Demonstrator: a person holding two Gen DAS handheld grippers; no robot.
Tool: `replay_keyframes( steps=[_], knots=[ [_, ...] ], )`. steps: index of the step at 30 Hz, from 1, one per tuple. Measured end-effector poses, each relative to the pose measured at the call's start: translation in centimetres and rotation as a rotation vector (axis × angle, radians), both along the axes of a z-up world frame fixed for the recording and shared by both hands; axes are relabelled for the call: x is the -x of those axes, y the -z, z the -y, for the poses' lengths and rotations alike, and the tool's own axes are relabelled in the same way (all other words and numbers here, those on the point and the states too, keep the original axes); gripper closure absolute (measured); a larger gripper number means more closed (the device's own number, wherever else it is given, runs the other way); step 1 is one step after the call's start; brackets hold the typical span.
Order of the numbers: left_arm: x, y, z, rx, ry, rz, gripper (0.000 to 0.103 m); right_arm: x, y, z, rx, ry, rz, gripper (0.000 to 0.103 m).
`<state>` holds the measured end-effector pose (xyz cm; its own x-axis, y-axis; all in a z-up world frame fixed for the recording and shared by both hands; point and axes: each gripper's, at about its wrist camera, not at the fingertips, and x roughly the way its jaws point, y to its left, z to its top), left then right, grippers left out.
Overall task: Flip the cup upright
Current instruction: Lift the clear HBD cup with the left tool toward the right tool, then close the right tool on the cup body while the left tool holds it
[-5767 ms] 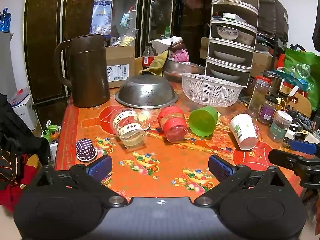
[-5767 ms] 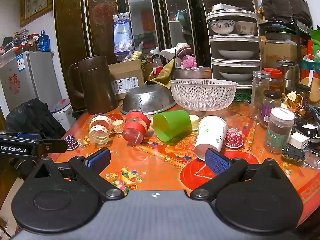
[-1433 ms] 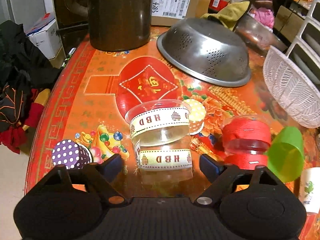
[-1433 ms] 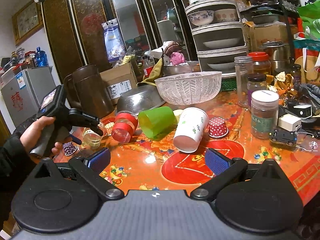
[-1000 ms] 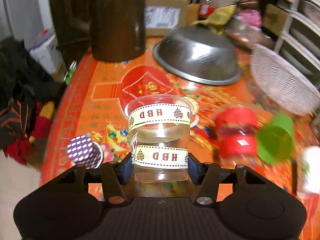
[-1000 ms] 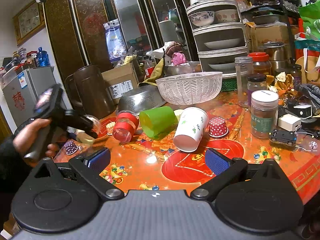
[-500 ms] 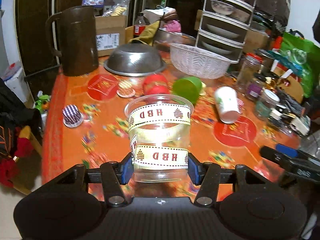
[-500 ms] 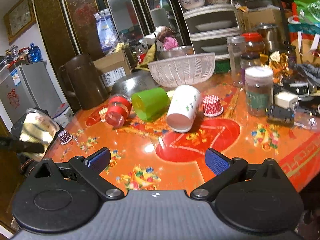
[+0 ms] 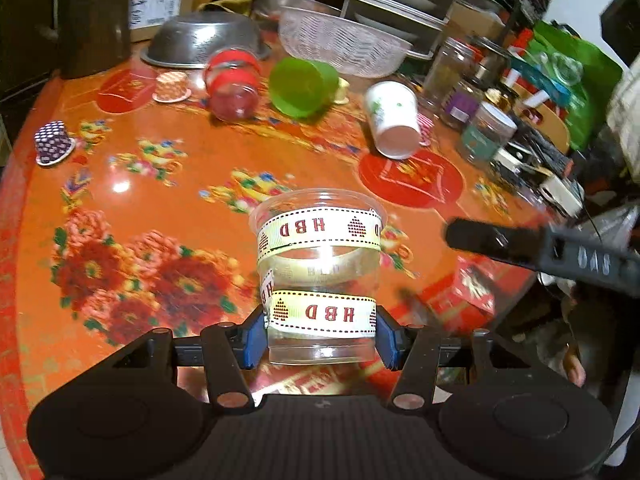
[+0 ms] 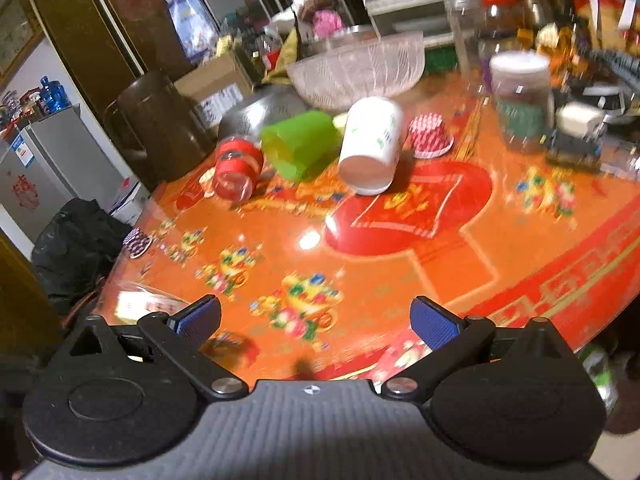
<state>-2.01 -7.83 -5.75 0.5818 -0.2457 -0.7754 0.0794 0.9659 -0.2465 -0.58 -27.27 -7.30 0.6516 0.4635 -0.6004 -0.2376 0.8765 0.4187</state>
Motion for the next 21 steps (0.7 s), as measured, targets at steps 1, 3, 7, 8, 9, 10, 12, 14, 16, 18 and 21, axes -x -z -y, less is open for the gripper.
replay_keyframes(
  steps=[1, 3, 7, 8, 9, 10, 12, 14, 16, 18, 21],
  knots=[
    [0.0, 0.1, 0.3, -0.002, 0.008, -0.003, 0.046, -0.1, -0.1, -0.2, -0.020, -0.004, -0.020, 0.001],
    [0.1, 0.4, 0.6, -0.002, 0.012, -0.013, 0.046, -0.4, -0.3, -0.9, -0.056, -0.030, -0.062, 0.001],
    [0.1, 0.8, 0.6, -0.001, -0.001, -0.024, 0.046, -0.6, -0.5, -2.2, -0.089, -0.058, -0.117, 0.001],
    [0.1, 0.9, 0.7, 0.001, -0.007, -0.028, 0.046, -0.7, -0.4, -2.5, -0.102, -0.067, -0.140, 0.001],
    [0.0, 1.0, 0.6, 0.005, -0.011, -0.031, 0.046, -0.9, -0.3, -3.0, -0.110, -0.078, -0.163, 0.001],
    [0.0, 1.0, 0.5, 0.012, -0.015, -0.032, 0.046, -1.1, -0.2, -3.4, -0.115, -0.090, -0.186, 0.001],
    [-0.1, 1.1, 0.4, 0.022, -0.020, -0.035, 0.046, -1.3, 0.0, -4.6, -0.122, -0.119, -0.234, 0.001],
    [-0.1, 1.1, 0.4, 0.028, -0.019, -0.037, 0.046, -1.5, 0.1, -5.6, -0.137, -0.140, -0.266, 0.001],
    [-0.3, 1.2, 0.2, 0.041, -0.020, -0.041, 0.046, -1.9, 0.0, -6.4, -0.136, -0.155, -0.280, 0.001],
    [-0.4, 1.2, 0.1, 0.051, -0.020, -0.044, 0.046, -2.4, 0.0, -7.1, -0.138, -0.166, -0.299, 0.001],
    [-0.4, 1.3, 0.0, 0.062, -0.022, -0.046, 0.046, -3.2, 0.4, -7.9, -0.122, -0.184, -0.335, 0.009]
  ],
)
